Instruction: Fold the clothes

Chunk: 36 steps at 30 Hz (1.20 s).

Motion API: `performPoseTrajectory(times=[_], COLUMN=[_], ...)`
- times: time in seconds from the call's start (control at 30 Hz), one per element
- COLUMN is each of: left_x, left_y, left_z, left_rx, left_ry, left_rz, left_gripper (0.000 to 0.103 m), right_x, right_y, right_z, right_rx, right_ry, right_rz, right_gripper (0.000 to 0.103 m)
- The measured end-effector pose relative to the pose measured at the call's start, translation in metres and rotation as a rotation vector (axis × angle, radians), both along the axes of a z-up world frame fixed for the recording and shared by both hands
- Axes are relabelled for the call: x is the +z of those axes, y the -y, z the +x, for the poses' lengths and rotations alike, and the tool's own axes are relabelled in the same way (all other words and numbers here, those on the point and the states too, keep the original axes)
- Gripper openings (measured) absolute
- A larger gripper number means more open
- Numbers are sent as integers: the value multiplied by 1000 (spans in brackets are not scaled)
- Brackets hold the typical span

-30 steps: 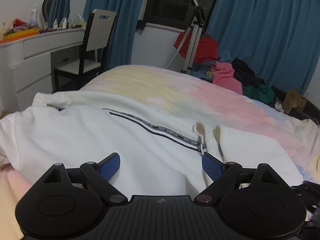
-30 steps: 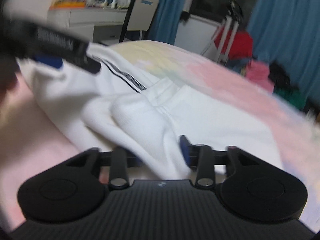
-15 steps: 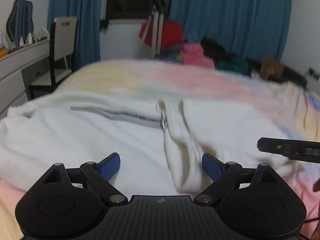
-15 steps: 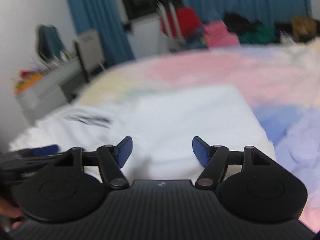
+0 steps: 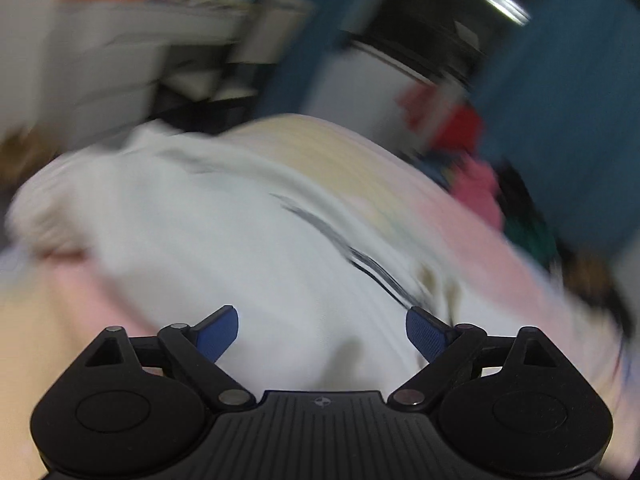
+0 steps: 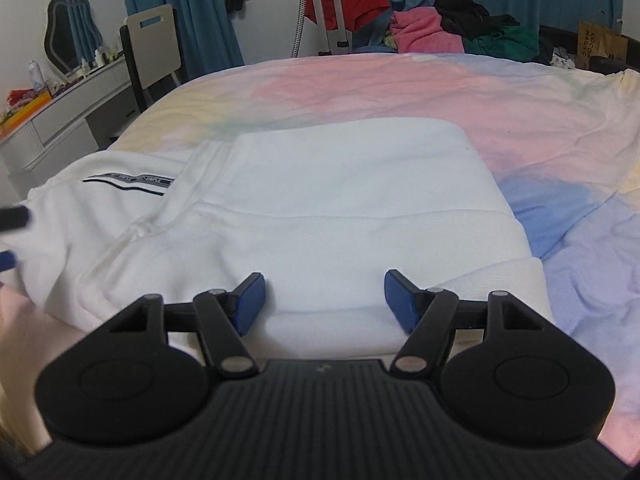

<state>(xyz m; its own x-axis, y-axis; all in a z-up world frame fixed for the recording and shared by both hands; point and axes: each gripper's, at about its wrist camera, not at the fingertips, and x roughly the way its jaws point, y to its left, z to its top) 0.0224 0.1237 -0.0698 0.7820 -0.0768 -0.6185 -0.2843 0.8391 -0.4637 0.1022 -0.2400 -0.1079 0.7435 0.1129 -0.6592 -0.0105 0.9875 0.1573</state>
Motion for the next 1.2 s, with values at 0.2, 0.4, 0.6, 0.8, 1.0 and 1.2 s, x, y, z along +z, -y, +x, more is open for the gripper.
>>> performPoseTrajectory(times=[0.2, 0.4, 0.6, 0.8, 1.0, 1.2], left_x=[-26, -51, -85, -89, -66, -2], left_y=[-72, -119, -150, -168, -166, -113], left_z=[-16, 6, 42, 48, 51, 58], left_rx=[228, 310, 375, 476, 454, 380], left_ry=[-93, -138, -107, -22, -10, 90], left_rz=[-361, -552, -699, -616, -430, -63], left_gripper=[93, 93, 80, 69, 40, 28], right_x=[2, 2, 2, 17, 3, 4], right_y=[2, 3, -3, -11, -41, -36], right_z=[-1, -1, 2, -6, -3, -1], right_rx=[5, 7, 6, 48, 199, 186], right_ry=[-7, -10, -5, 106, 25, 16], right_rz=[-5, -1, -27, 30, 0, 27], right_gripper=[68, 68, 69, 68, 68, 68])
